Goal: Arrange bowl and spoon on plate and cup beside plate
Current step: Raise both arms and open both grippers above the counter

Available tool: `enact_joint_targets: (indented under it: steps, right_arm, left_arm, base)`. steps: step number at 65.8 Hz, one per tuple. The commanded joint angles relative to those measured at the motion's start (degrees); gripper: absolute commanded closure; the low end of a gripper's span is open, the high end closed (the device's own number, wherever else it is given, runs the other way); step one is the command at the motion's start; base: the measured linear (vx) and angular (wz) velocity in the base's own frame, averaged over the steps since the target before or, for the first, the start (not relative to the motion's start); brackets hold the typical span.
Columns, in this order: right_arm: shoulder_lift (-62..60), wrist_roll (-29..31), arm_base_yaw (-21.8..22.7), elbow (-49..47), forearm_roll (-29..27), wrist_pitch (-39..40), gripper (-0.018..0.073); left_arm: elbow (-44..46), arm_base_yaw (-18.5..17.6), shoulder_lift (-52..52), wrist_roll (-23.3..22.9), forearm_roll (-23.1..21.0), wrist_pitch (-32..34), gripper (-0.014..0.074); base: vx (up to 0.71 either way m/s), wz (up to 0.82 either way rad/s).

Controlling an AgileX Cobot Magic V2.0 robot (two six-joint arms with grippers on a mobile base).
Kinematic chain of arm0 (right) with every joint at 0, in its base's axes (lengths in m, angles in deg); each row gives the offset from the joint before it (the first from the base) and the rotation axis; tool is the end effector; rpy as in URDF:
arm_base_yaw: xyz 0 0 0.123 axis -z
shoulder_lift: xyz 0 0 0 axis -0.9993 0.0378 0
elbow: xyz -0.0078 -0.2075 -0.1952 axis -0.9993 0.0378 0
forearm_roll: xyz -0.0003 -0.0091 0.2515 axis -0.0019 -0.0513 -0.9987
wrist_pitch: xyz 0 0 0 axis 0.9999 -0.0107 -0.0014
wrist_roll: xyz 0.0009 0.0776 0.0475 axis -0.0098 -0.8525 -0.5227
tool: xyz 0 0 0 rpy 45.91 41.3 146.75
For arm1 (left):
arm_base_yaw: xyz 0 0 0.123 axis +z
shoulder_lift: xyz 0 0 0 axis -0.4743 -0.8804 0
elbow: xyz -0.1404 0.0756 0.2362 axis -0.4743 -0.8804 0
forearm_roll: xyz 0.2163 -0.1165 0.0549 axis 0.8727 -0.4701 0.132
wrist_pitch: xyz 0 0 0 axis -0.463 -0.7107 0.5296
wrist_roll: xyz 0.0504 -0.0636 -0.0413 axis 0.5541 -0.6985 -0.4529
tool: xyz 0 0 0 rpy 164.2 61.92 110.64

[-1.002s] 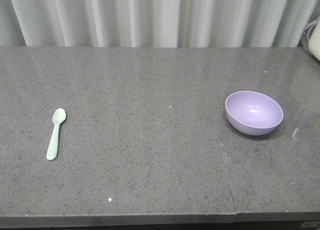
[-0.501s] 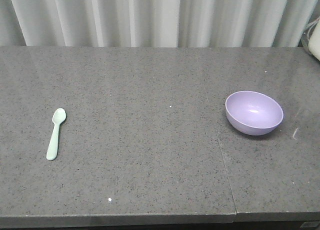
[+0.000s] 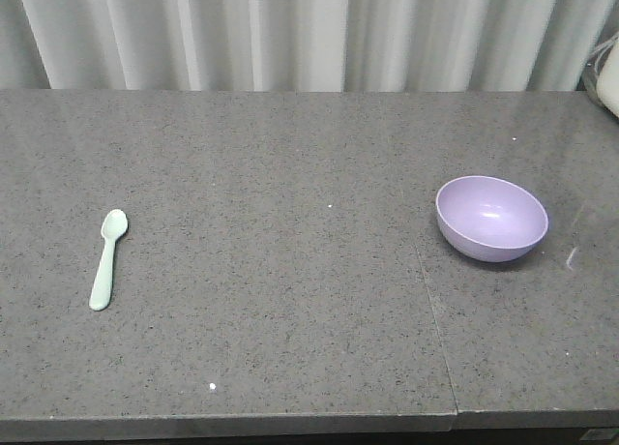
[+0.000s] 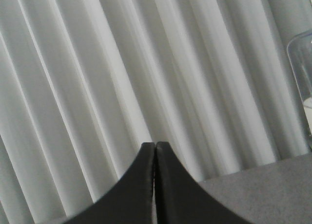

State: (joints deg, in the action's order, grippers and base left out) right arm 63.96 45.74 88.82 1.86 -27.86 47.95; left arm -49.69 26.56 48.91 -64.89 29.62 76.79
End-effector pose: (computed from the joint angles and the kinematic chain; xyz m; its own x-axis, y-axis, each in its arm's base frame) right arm 0.0471 0.0050 0.3580 0.2152 0.3804 -0.8994 -0.1393 0.9235 0.3573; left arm 0.0310 0.0015 0.2709 0.6186 -0.3994 -0.6767 0.2658 0.9168 -0.2980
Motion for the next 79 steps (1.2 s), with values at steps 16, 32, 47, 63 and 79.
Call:
enact_joint_targets:
  steps: [16,32,47,63,79]
  right_arm:
    - [11.8,14.5,-0.1,-12.7,0.4,-9.3,0.0561]
    - [15.1,15.4,-0.1,-14.7,0.3,-9.6,0.0447]
    - [15.1,15.4,0.0,-14.7,0.1,-4.2,0.0132]
    - [15.2,15.4,0.0,-14.7,0.1,-3.1,0.0024]
    - [18.2,15.4,0.0,-14.7,0.4,-5.3,0.0024]
  left_arm:
    - [23.6,0.0,-2.7,-0.5,3.3,-39.2,0.0603]
    - [29.6,0.0,-10.3,-0.4,3.2,-43.2,0.0537]
    - [31.0,0.0,-16.0,-0.6,1.0,-44.6,0.0245]
    - [31.3,0.0,-19.9,-0.5,-0.7,-39.5,0.0146]
    - [46.9,-0.1,-38.7,8.6,-2.2,-59.2,0.0147]
  base:
    - [0.0,0.0]
    - [0.0,0.0]
    - [0.0,0.0]
    - [0.0,0.0]
    - [0.0,0.0]
